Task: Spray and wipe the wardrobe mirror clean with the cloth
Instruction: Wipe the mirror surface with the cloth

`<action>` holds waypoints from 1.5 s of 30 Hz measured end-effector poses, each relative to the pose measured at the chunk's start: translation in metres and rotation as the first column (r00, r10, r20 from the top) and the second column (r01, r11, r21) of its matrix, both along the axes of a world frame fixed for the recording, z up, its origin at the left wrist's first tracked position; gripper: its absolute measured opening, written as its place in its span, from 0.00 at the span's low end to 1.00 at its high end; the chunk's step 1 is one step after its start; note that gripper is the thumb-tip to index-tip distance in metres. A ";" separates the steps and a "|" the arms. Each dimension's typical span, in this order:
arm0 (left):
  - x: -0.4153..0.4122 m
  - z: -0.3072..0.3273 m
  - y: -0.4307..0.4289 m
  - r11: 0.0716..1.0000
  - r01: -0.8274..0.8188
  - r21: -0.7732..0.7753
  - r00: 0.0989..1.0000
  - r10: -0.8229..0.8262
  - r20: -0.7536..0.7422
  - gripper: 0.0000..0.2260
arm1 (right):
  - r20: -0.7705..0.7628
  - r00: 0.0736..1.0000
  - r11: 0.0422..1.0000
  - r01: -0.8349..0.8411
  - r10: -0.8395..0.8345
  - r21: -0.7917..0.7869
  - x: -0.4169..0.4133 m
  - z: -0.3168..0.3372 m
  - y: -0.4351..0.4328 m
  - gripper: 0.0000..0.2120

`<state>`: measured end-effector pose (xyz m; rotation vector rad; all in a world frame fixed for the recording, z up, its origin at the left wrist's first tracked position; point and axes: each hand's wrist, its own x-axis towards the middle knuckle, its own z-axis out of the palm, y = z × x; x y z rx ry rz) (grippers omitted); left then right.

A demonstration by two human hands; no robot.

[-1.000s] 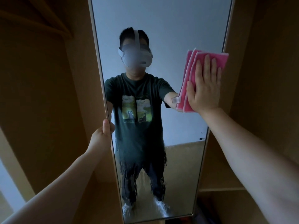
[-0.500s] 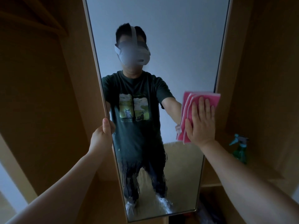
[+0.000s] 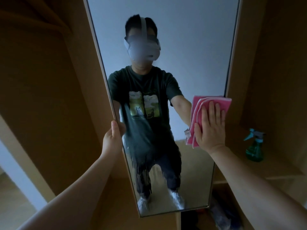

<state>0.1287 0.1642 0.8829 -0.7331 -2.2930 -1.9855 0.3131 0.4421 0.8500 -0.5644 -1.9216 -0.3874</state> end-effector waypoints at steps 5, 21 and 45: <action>0.011 -0.031 0.002 0.997 -0.063 0.038 0.981 0.055 0.188 0.29 | -0.057 0.993 0.994 -0.108 0.108 0.007 -0.002 -0.004 0.002 0.30; 0.003 -0.096 0.024 0.950 -0.205 0.235 0.977 0.212 -0.003 0.23 | -0.185 0.976 0.986 -0.090 0.116 0.141 -0.019 0.001 0.002 0.29; -0.030 -0.166 0.043 0.851 -0.189 0.489 0.909 0.341 -0.241 0.25 | -0.150 0.988 0.977 -0.007 0.040 0.215 -0.017 -0.012 0.010 0.29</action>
